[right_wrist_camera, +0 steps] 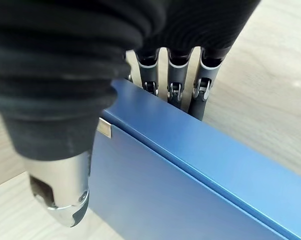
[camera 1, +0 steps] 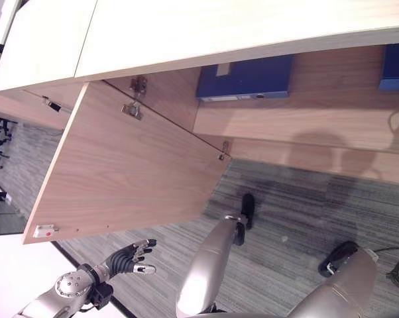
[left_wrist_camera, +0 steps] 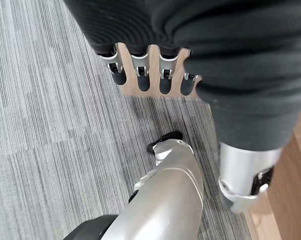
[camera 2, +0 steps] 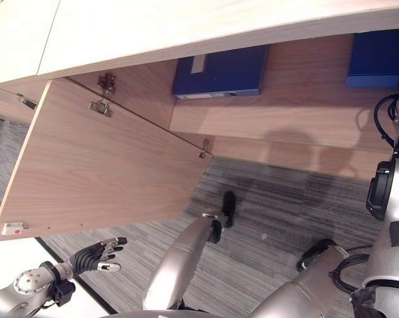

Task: Put the empty folder in the office cabinet

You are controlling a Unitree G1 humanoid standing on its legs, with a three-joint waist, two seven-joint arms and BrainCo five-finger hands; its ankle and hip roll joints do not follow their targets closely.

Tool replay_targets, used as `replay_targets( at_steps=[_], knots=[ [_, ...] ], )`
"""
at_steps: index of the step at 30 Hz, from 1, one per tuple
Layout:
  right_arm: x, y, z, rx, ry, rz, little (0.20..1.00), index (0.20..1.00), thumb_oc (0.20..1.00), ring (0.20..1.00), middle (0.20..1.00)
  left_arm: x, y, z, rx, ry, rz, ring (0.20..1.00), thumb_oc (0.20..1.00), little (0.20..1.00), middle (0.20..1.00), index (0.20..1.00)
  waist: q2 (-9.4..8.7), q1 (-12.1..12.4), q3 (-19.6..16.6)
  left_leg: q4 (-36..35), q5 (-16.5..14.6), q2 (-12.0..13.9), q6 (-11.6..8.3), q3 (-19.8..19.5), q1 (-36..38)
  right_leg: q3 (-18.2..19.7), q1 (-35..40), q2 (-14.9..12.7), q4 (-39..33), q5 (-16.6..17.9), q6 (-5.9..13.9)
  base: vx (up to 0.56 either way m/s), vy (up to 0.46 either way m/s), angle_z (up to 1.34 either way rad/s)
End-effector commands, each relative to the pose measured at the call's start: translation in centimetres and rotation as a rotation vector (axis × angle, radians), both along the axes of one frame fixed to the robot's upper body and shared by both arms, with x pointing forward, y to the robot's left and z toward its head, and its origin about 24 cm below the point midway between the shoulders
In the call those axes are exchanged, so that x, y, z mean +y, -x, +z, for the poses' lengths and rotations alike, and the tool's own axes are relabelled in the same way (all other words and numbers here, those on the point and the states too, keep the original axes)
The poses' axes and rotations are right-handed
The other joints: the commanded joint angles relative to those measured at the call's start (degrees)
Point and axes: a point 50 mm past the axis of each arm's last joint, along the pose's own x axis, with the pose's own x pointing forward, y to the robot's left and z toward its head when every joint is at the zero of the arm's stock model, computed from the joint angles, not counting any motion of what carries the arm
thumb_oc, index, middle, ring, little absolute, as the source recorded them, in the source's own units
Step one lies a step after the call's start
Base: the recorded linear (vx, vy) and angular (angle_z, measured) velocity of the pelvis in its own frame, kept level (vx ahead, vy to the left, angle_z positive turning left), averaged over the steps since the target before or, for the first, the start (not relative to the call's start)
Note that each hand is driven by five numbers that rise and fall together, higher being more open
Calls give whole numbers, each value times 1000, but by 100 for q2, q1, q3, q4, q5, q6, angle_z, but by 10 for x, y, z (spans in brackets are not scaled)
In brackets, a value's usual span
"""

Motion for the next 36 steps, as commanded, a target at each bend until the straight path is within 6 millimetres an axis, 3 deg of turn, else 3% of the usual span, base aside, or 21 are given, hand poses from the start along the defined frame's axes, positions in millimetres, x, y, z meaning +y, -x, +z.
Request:
replay_targets(
  at_steps=[1,3,6,9,14,23,27,31,36],
  knots=[
    [-3,6,31,-76,60,-10,1000,1000,1000,1000,1000,40,0,-42,66,-258,109,1000,1000,1000,1000,1000,-4,-115,232,342,-1333,434,-285,-120,311,553,272,380,-355,-146,743,17,21,-11],
    [4,-1,22,-107,-6,-11,1000,1000,1000,1000,1000,26,-14,-50,36,-252,125,1000,1000,1000,1000,1000,-124,-127,243,304,-1331,451,-286,-138,359,542,308,415,-393,-156,711,18,-12,-11],
    [2,1,13,-76,-55,-30,1000,1000,1000,1000,1000,15,-14,-56,27,-225,154,1000,1000,1000,1000,1000,-199,-160,254,243,-1319,471,-290,-123,401,493,339,433,-420,-161,689,-2,-14,-2],
    [-7,9,-1,11,-92,-51,1000,1000,1000,1000,1000,18,-12,-57,31,-246,165,1000,1000,1000,1000,1000,-219,-158,261,180,-1302,467,-295,-140,441,464,376,451,-433,-161,675,-3,-4,1],
    [-6,8,-2,46,-75,-47,1000,1000,1000,1000,1000,23,-7,-60,42,-262,193,1000,1000,1000,1000,1000,-274,-135,255,129,-1296,483,-300,-148,498,436,393,474,-453,-151,661,-2,-8,0],
    [-11,13,18,58,26,-6,1000,1000,1000,1000,1000,27,-4,-60,45,-258,213,1000,1000,1000,1000,1000,-294,-80,206,-17,-1210,468,-330,-134,517,422,352,467,-508,-109,669,0,0,0],
    [-16,21,44,34,128,9,1000,1000,1000,1000,1000,30,-5,-57,41,-247,225,1000,1000,1000,1000,1000,-292,-1,146,-211,-1113,429,-353,-132,536,420,291,446,-559,-66,687,0,0,0],
    [-26,34,50,82,172,-10,1000,1000,1000,1000,1000,32,-7,-55,38,-245,218,1000,1000,1000,1000,1000,-295,36,94,-314,-1048,398,-356,-149,540,427,238,398,-543,-32,705,2,-3,1],
    [-26,34,54,104,218,-2,1000,1000,1000,1000,1000,30,-7,-54,39,-232,221,1000,1000,1000,1000,1000,-291,54,77,-486,-981,374,-343,-168,622,404,260,405,-579,-6,707,0,0,0]
  ],
)
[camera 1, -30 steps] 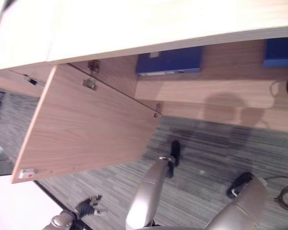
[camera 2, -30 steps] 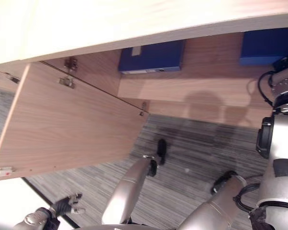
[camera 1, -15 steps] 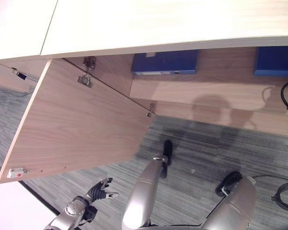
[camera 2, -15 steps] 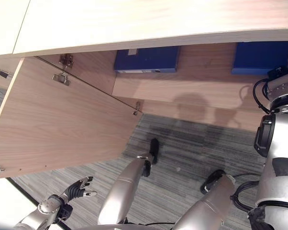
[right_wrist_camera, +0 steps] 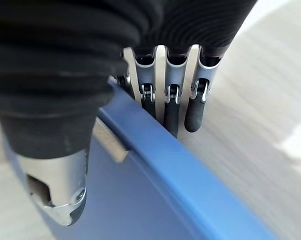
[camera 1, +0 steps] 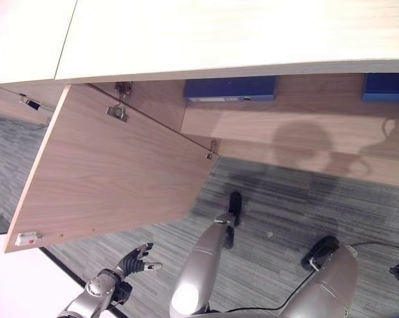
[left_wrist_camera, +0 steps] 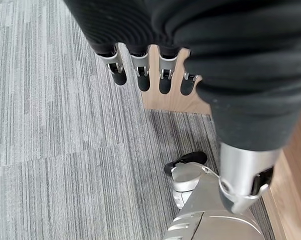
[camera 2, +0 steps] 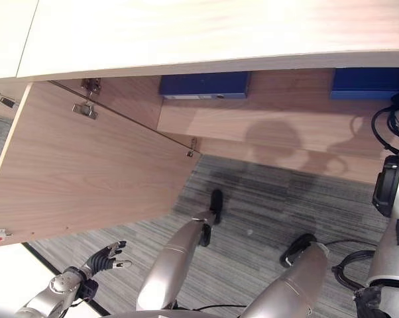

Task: Put the empty folder in the office cabinet

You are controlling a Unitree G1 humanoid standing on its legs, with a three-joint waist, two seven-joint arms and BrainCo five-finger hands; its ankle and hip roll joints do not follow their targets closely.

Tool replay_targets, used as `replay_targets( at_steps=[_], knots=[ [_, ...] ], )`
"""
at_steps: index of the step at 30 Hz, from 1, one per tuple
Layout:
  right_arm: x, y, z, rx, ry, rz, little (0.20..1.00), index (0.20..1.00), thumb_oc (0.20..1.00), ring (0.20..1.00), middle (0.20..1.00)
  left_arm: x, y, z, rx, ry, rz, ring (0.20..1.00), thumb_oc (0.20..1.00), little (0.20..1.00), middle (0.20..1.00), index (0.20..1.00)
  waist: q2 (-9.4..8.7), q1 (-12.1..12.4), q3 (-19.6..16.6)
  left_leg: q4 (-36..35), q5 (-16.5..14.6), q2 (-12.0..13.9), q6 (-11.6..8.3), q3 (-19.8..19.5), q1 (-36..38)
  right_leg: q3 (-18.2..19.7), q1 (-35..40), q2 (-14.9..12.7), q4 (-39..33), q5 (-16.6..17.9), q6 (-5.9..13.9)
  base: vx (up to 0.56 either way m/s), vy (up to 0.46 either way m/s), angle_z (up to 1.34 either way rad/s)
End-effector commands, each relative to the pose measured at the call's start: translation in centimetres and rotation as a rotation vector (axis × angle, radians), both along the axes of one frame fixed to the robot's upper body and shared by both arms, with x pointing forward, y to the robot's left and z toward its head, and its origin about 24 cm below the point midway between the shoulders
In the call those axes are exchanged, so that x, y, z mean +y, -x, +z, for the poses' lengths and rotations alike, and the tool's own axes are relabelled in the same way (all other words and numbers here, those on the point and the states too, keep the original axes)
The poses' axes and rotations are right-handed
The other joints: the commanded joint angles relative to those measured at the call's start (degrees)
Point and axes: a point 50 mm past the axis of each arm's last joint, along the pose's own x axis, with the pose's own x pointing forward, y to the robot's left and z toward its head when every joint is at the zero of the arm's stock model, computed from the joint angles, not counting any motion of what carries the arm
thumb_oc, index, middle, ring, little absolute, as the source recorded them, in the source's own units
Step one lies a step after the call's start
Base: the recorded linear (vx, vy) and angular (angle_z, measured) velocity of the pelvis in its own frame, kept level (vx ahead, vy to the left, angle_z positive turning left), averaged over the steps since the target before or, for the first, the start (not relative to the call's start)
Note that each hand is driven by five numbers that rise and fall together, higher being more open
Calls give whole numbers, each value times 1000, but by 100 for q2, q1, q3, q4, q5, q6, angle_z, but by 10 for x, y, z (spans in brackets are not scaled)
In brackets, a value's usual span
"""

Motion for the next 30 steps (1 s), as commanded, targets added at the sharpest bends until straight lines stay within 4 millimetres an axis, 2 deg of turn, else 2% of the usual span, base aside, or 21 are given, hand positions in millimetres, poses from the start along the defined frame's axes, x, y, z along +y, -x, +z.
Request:
replay_targets(
  at_steps=[1,6,9,12,13,17,20,25,27,30],
  knots=[
    [-10,16,64,-152,170,-3,1000,1000,1000,1000,1000,31,3,6,12,-78,60,1000,1000,1000,1000,1000,148,58,130,346,-1302,315,-217,-187,336,437,359,286,-420,68,829,0,0,0],
    [6,-3,62,-260,193,91,1000,1000,1000,1000,1000,26,2,2,4,-21,124,1000,1000,1000,1000,1000,94,-34,209,21,-1161,323,-230,-190,542,378,484,373,-627,146,816,0,0,0],
    [5,-5,54,-295,172,96,1000,1000,1000,1000,1000,28,5,0,12,-11,149,1000,1000,1000,1000,1000,84,-15,182,-289,-1039,310,-245,-198,714,342,513,391,-750,228,825,-6,55,-12],
    [7,-9,41,-319,123,106,1000,1000,1000,1000,1000,30,7,-1,18,-19,157,1000,1000,1000,1000,1000,84,31,176,-579,-927,301,-251,-244,886,315,578,418,-870,265,831,-4,63,-10],
    [6,-11,23,-298,86,90,1000,1000,1000,1000,1000,29,9,-3,26,-12,163,1000,1000,1000,1000,1000,60,57,137,-912,-825,267,-233,-302,1124,318,630,470,-971,312,832,-13,94,-11],
    [5,-12,4,-253,45,82,1000,1000,1000,1000,1000,30,11,-6,39,-22,170,1000,1000,1000,1000,1000,47,79,117,-1058,-789,267,-201,-372,1301,290,765,494,-1081,329,820,-6,40,-5],
    [10,-17,-22,-228,-3,91,1000,1000,1000,1000,1000,31,14,-10,54,-18,198,1000,1000,1000,1000,1000,10,74,92,-1208,-771,319,-189,-442,1519,218,999,554,-1338,404,810,-4,18,-2],
    [18,-23,-43,-216,-47,111,1000,1000,1000,1000,1000,33,18,-13,59,-11,233,1000,1000,1000,1000,1000,-48,92,70,-1406,-720,400,-181,-502,1734,219,1194,650,-1592,512,831,2,40,-10],
    [18,-23,-46,-212,-53,111,1000,1000,1000,1000,1000,33,20,-13,62,-9,241,1000,1000,1000,1000,1000,-45,97,69,-1439,-709,408,-180,-506,1775,222,1221,664,-1615,529,834,7,41,-3],
    [17,-21,-61,-188,-80,104,1000,1000,1000,1000,1000,34,26,-18,85,-10,266,1000,1000,1000,1000,1000,-41,88,42,-1571,-674,432,-185,-545,1924,266,1317,691,-1742,582,848,2,60,-9]
  ],
)
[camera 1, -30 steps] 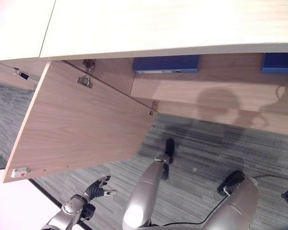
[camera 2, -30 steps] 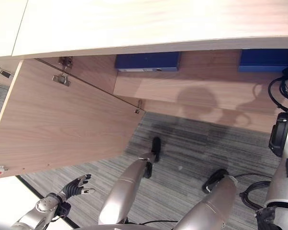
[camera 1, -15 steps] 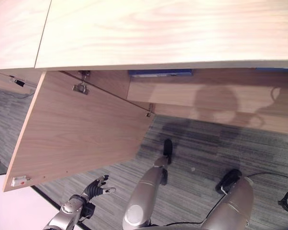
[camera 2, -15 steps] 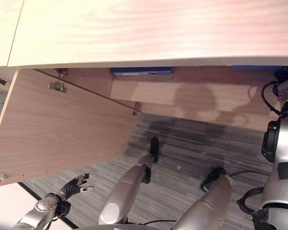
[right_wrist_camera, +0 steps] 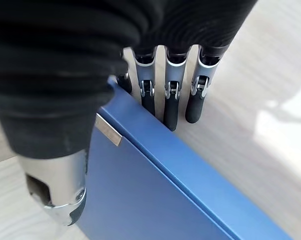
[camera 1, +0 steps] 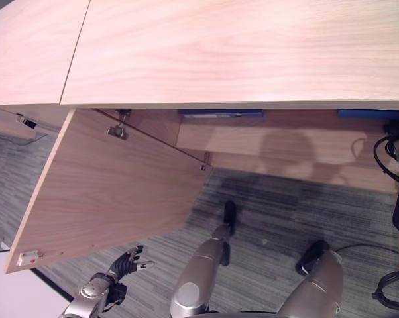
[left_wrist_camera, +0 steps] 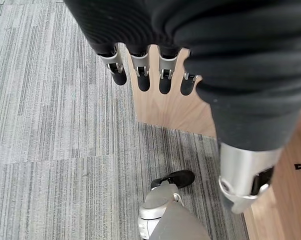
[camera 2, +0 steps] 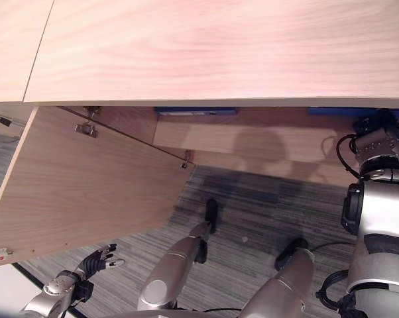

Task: Put the empty folder in the office cabinet

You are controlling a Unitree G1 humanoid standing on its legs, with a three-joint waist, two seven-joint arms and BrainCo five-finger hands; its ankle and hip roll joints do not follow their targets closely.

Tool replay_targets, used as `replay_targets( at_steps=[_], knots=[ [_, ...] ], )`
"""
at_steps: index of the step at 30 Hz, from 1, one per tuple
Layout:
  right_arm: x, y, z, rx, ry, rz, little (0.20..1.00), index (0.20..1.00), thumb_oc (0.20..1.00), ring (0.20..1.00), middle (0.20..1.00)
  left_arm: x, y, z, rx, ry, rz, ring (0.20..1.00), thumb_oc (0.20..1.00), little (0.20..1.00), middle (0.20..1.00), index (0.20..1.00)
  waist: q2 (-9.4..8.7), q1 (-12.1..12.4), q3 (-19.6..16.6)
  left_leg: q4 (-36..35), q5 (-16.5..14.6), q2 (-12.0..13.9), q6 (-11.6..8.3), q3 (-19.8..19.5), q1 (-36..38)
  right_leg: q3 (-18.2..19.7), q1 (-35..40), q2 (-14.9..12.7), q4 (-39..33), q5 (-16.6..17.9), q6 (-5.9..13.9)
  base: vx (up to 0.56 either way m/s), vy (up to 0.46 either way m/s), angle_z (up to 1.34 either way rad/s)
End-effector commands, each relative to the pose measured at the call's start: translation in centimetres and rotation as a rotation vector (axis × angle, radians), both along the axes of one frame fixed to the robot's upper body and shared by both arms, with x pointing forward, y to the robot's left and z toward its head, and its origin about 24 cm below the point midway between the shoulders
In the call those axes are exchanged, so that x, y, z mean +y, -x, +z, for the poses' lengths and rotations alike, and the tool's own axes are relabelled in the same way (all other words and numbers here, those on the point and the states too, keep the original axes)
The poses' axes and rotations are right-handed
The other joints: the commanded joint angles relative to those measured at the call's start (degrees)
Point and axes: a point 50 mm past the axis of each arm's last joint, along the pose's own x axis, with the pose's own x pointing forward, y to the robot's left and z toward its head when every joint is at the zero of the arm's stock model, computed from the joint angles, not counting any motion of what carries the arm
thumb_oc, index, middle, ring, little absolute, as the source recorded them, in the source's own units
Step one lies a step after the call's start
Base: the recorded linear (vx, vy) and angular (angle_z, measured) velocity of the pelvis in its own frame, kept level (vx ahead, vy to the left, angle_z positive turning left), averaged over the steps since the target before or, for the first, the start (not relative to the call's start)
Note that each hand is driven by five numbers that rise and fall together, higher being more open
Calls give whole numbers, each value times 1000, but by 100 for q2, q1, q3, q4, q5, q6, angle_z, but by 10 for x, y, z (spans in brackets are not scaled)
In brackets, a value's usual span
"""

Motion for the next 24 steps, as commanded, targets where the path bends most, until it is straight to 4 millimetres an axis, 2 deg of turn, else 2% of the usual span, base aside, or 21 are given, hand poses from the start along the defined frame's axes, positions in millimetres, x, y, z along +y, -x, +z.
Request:
replay_targets(
  at_steps=[1,6,7,10,11,12,13,14,15,24],
  knots=[
    [-8,3,19,-104,8,-21,1000,1000,1000,1000,1000,19,17,-5,41,-38,77,1000,1000,1000,1000,1000,-4,91,141,81,-1284,273,-227,-686,552,453,359,225,-658,134,794,25,19,-12],
    [-9,6,4,-64,-6,-21,1000,1000,1000,1000,1000,17,19,-7,44,-33,85,1000,1000,1000,1000,1000,12,99,110,65,-1290,275,-202,-718,618,509,389,251,-693,180,804,-15,34,-7],
    [-10,7,0,-50,-5,-19,1000,1000,1000,1000,1000,16,19,-7,44,-30,82,1000,1000,1000,1000,1000,26,107,137,100,-1195,282,-189,-690,577,463,359,235,-729,336,755,-95,44,-3],
    [-10,8,-3,-43,-6,-19,1000,1000,1000,1000,1000,14,19,-8,48,-28,80,1000,1000,1000,1000,1000,21,102,129,105,-1208,270,-186,-706,598,481,372,229,-723,333,760,10,13,-3],
    [-11,11,-9,-25,-11,-21,1000,1000,1000,1000,1000,13,19,-9,49,-24,83,1000,1000,1000,1000,1000,-4,96,73,53,-1313,263,-203,-759,688,521,457,242,-711,177,812,0,0,0],
    [-12,12,-15,-11,-15,-20,1000,1000,1000,1000,1000,12,20,-10,52,-22,82,1000,1000,1000,1000,1000,14,99,109,45,-1203,276,-187,-750,665,462,436,239,-747,329,761,113,-11,0],
    [-13,14,-18,-3,-17,-22,1000,1000,1000,1000,1000,11,20,-10,52,-21,78,1000,1000,1000,1000,1000,-1,89,57,-7,-1300,276,-201,-783,735,505,502,245,-742,180,814,10,16,-4],
    [-15,17,-22,15,-18,-29,1000,1000,1000,1000,1000,10,20,-10,51,-19,76,1000,1000,1000,1000,1000,8,98,36,-33,-1291,282,-202,-800,760,495,537,244,-779,193,819,0,0,0],
    [-16,19,-25,24,-23,-34,1000,1000,1000,1000,1000,9,20,-11,53,-18,77,1000,1000,1000,1000,1000,38,108,63,-20,-1175,287,-186,-788,714,433,514,238,-822,365,771,-86,40,-2],
    [-27,41,-58,150,-62,-113,1000,1000,1000,1000,1000,4,24,-14,67,-14,69,1000,1000,1000,1000,1000,46,150,-88,-140,-1169,307,-195,-913,921,298,831,261,-948,372,785,5,6,1]
  ],
)
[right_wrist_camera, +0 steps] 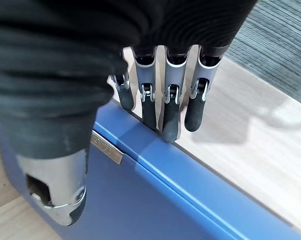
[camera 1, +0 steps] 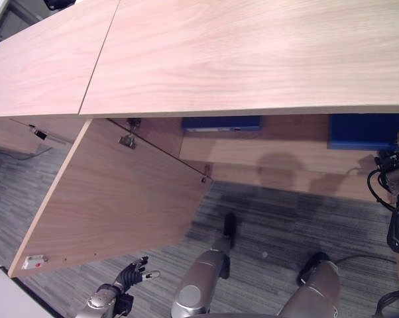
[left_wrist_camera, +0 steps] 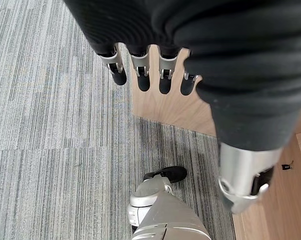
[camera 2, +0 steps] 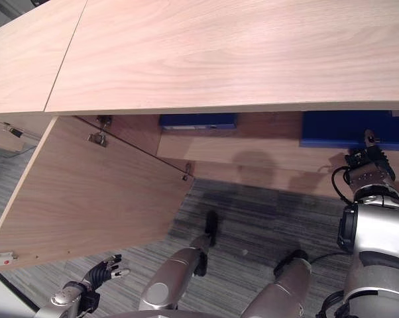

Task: Put the empty folder in the office cabinet

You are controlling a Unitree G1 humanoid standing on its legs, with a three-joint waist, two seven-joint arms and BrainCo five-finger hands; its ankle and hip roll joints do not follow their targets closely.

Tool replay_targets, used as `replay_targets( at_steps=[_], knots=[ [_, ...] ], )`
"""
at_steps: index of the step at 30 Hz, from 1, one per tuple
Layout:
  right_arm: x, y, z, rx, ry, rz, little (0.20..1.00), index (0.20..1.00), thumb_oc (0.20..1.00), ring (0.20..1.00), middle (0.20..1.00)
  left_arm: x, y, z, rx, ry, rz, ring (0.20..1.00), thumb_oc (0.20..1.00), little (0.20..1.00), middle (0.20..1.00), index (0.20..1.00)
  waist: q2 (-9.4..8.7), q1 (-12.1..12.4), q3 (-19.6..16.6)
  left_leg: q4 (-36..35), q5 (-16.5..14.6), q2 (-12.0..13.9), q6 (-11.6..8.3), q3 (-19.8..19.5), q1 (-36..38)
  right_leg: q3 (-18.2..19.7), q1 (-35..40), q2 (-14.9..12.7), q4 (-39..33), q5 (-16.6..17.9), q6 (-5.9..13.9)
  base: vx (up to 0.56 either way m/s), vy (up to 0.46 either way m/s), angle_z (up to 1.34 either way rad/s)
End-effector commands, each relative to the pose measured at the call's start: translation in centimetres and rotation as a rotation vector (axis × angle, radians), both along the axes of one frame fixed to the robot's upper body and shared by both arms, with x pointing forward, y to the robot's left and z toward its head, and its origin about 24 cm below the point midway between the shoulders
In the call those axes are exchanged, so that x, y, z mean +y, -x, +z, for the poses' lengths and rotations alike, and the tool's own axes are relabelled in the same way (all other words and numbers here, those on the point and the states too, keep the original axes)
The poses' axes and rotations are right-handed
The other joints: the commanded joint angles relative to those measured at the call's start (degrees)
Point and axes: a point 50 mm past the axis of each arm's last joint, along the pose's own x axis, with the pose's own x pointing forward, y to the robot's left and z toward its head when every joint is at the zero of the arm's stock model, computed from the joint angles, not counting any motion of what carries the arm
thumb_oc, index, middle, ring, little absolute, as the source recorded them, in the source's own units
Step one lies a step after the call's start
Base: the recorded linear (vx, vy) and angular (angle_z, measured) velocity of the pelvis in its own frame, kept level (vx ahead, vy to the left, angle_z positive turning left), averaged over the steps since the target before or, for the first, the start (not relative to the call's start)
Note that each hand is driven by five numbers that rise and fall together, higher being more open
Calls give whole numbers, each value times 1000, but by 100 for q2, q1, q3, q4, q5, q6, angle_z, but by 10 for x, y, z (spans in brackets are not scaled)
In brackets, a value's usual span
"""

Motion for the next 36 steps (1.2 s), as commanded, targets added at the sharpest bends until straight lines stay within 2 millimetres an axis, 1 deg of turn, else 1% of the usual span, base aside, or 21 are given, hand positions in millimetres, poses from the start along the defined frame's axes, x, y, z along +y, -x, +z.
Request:
replay_targets(
  at_steps=[1,4,10,13,15,17,20,21,22,23,24,26,27,30,33,36],
  knots=[
    [-14,12,4,39,28,-56,1000,1000,1000,1000,1000,15,7,-2,20,-54,44,1000,1000,1000,1000,1000,29,117,187,163,-1240,299,-262,-836,535,269,497,135,-671,238,710,11,-1,9],
    [-11,11,1,51,26,-48,1000,1000,1000,1000,1000,15,8,-3,19,-57,45,1000,1000,1000,1000,1000,13,132,171,143,-1236,309,-269,-848,563,253,532,139,-700,244,711,8,-1,4],
    [-8,7,4,49,31,-32,1000,1000,1000,1000,1000,16,10,-4,26,-69,52,1000,1000,1000,1000,1000,4,137,160,77,-1204,304,-282,-862,591,247,550,159,-719,247,706,0,0,0],
    [-4,-1,13,5,29,-22,1000,1000,1000,1000,1000,16,11,-6,33,-71,68,1000,1000,1000,1000,1000,-2,129,154,17,-1189,298,-284,-866,612,252,540,153,-718,246,709,0,0,0],
    [-2,-7,24,-38,29,-16,1000,1000,1000,1000,1000,17,12,-6,38,-76,65,1000,1000,1000,1000,1000,-8,138,145,2,-1183,292,-288,-867,620,260,536,140,-702,242,708,0,0,0],
    [0,-14,43,-92,51,-2,1000,1000,1000,1000,1000,18,13,-6,42,-81,62,1000,1000,1000,1000,1000,-22,148,132,-12,-1182,285,-294,-876,632,286,520,124,-681,240,706,0,0,0],
    [3,-26,87,-207,120,23,1000,1000,1000,1000,1000,19,15,-7,50,-79,69,1000,1000,1000,1000,1000,-70,168,102,-29,-1188,264,-300,-880,648,320,500,121,-662,252,709,0,0,0],
    [2,-27,99,-228,148,26,1000,1000,1000,1000,1000,19,16,-7,50,-73,73,1000,1000,1000,1000,1000,-76,167,92,-35,-1188,258,-304,-882,650,328,491,118,-656,255,711,0,0,0],
    [2,-27,100,-229,150,27,1000,1000,1000,1000,1000,18,16,-7,49,-70,74,1000,1000,1000,1000,1000,-68,162,96,-36,-1187,257,-304,-881,648,330,486,117,-655,255,711,0,0,0],
    [1,-26,110,-244,172,27,1000,1000,1000,1000,1000,18,17,-8,51,-67,77,1000,1000,1000,1000,1000,-75,172,78,-41,-1185,252,-309,-880,654,323,486,108,-652,265,718,0,0,0],
    [0,-25,129,-273,209,26,1000,1000,1000,1000,1000,19,20,-8,60,-64,82,1000,1000,1000,1000,1000,-92,193,53,-63,-1194,243,-310,-904,683,321,506,98,-662,266,719,0,0,0],
    [0,-25,134,-281,217,26,1000,1000,1000,1000,1000,19,20,-9,61,-64,82,1000,1000,1000,1000,1000,-84,193,45,-63,-1190,241,-310,-914,681,314,516,97,-667,266,722,0,0,0],
    [0,-25,143,-291,243,31,1000,1000,1000,1000,1000,20,20,-9,64,-67,84,1000,1000,1000,1000,1000,-96,195,28,-68,-1179,243,-313,-928,682,299,520,97,-658,276,728,0,0,0],
    [1,-25,150,-281,276,42,1000,1000,1000,1000,1000,20,20,-9,65,-70,78,1000,1000,1000,1000,1000,-119,201,10,-90,-1184,235,-311,-941,699,294,537,92,-653,283,732,0,0,0],
    [-1,-24,152,-262,303,49,1000,1000,1000,1000,1000,18,19,-9,63,-67,76,1000,1000,1000,1000,1000,-132,207,-9,-97,-1189,224,-307,-957,697,284,529,93,-640,283,732,0,0,0],
    [-3,-23,144,-213,316,62,1000,1000,1000,1000,1000,17,18,-9,63,-71,64,1000,1000,1000,1000,1000,-125,216,-8,-109,-1183,222,-299,-964,706,279,523,83,-634,291,731,0,0,0]
  ],
)
